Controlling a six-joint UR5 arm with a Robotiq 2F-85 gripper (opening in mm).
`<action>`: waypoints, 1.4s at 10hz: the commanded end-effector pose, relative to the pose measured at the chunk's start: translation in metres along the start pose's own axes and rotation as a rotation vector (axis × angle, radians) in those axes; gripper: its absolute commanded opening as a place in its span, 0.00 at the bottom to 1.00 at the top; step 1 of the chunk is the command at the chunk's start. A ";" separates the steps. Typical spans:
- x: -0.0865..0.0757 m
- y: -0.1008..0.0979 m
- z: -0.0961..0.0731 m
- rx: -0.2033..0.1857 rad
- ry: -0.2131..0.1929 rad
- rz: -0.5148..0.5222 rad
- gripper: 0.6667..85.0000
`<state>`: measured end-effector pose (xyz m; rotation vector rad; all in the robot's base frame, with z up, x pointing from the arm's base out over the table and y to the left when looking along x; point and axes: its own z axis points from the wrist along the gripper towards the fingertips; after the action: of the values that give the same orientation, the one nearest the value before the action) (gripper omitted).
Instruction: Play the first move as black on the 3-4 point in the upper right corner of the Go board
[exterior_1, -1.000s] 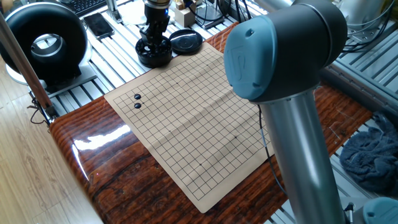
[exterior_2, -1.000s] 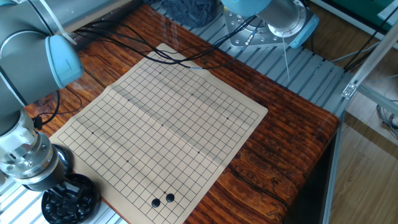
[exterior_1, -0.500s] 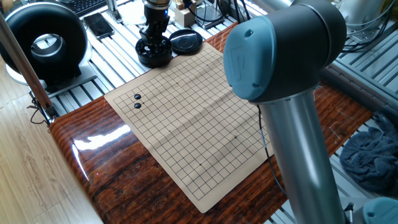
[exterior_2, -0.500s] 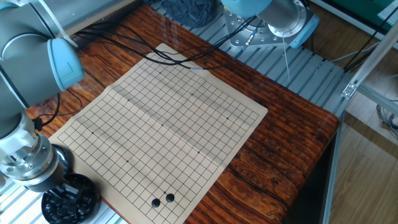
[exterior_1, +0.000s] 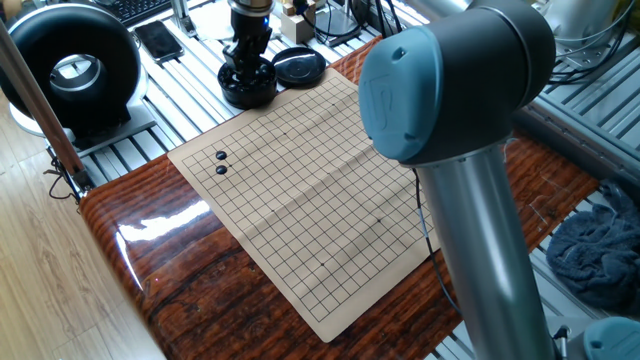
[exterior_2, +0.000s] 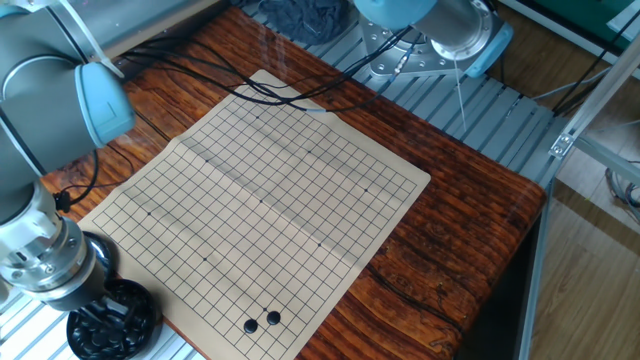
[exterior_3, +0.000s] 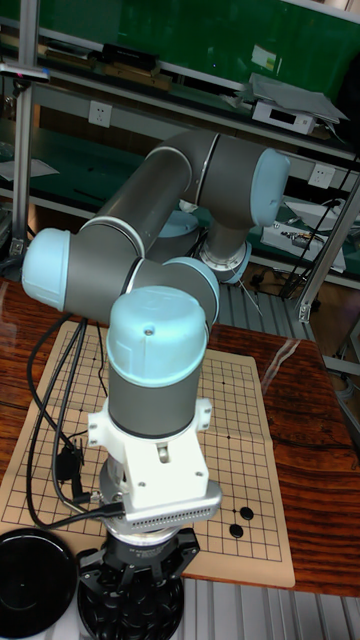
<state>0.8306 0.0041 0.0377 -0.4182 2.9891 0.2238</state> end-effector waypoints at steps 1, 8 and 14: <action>-0.001 0.005 0.000 -0.026 -0.005 0.013 0.41; 0.001 -0.002 -0.005 -0.005 -0.001 0.001 0.41; 0.001 -0.006 -0.004 0.011 0.001 -0.010 0.41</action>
<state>0.8299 -0.0025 0.0392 -0.4349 2.9921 0.1995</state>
